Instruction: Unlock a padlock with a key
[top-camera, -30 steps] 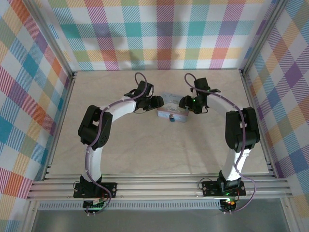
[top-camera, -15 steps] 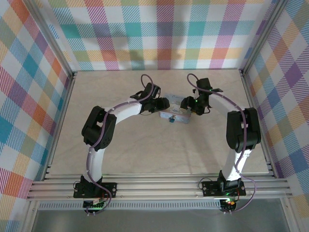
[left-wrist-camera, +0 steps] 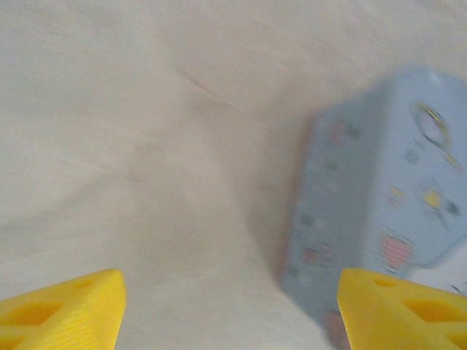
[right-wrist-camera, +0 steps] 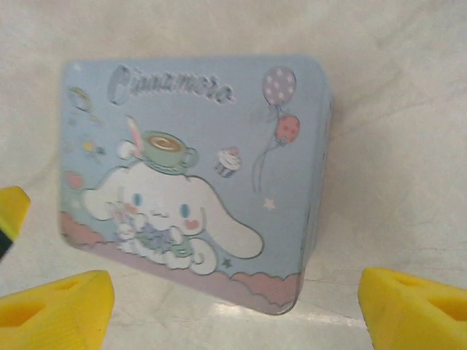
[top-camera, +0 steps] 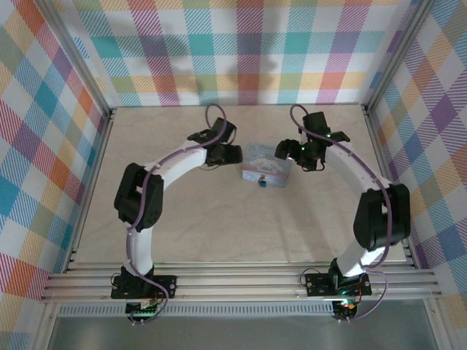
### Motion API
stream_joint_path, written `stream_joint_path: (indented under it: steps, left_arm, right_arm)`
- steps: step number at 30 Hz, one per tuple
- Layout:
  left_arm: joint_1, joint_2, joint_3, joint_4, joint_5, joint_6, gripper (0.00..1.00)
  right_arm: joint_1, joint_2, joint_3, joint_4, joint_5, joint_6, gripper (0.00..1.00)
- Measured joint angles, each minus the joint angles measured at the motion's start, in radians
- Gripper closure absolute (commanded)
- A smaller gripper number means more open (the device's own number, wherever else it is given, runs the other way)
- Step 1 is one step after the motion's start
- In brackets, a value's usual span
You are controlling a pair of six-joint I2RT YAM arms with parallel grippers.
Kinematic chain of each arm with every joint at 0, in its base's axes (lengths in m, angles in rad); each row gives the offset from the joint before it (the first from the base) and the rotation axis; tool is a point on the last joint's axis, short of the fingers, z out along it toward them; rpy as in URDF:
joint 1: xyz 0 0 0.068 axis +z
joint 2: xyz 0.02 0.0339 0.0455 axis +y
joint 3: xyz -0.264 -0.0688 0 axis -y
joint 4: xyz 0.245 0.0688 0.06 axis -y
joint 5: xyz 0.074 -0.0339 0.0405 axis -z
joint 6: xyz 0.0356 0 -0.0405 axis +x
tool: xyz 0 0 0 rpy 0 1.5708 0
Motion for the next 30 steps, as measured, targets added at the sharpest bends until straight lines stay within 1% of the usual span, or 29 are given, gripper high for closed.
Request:
stream_joint_path:
  steps: [2, 4, 6, 9, 13, 16, 19, 23, 30]
  left_arm:
    - [0.076, -0.019, -0.001, -0.026, -0.011, -0.02, 0.32]
    - [0.159, -0.015, 0.003, -0.047, -0.013, -0.043, 0.35]
    - [0.246, 0.017, 0.023, -0.084, -0.028, -0.075, 0.38]
    - [0.33, 0.102, 0.085, -0.143, -0.075, -0.124, 0.38]
    - [0.361, 0.201, 0.165, -0.212, -0.142, -0.171, 0.36]
    - [0.373, 0.232, 0.201, -0.257, -0.183, -0.203, 0.35]
    - [0.393, 0.234, 0.214, -0.285, -0.206, -0.226, 0.33]
    - [0.444, 0.234, 0.21, -0.302, -0.23, -0.244, 0.3]
    - [0.5, 0.234, 0.183, -0.318, -0.241, -0.251, 0.29]
  right_arm:
    - [0.005, -0.054, -0.028, 0.023, 0.005, 0.015, 0.14]
    - [0.013, -0.1, -0.068, 0.04, 0.01, 0.034, 0.14]
    - [0.038, -0.127, -0.109, 0.053, 0.027, 0.056, 0.14]
    - [0.103, -0.132, -0.151, 0.064, 0.053, 0.086, 0.14]
    - [0.19, -0.132, -0.171, 0.067, 0.068, 0.113, 0.14]
    - [0.222, -0.132, -0.175, 0.076, 0.069, 0.123, 0.14]
    - [0.222, -0.132, -0.176, 0.076, 0.073, 0.123, 0.14]
    - [0.222, -0.127, -0.176, 0.077, 0.08, 0.122, 0.14]
    - [0.222, -0.084, -0.174, 0.079, 0.076, 0.121, 0.14]
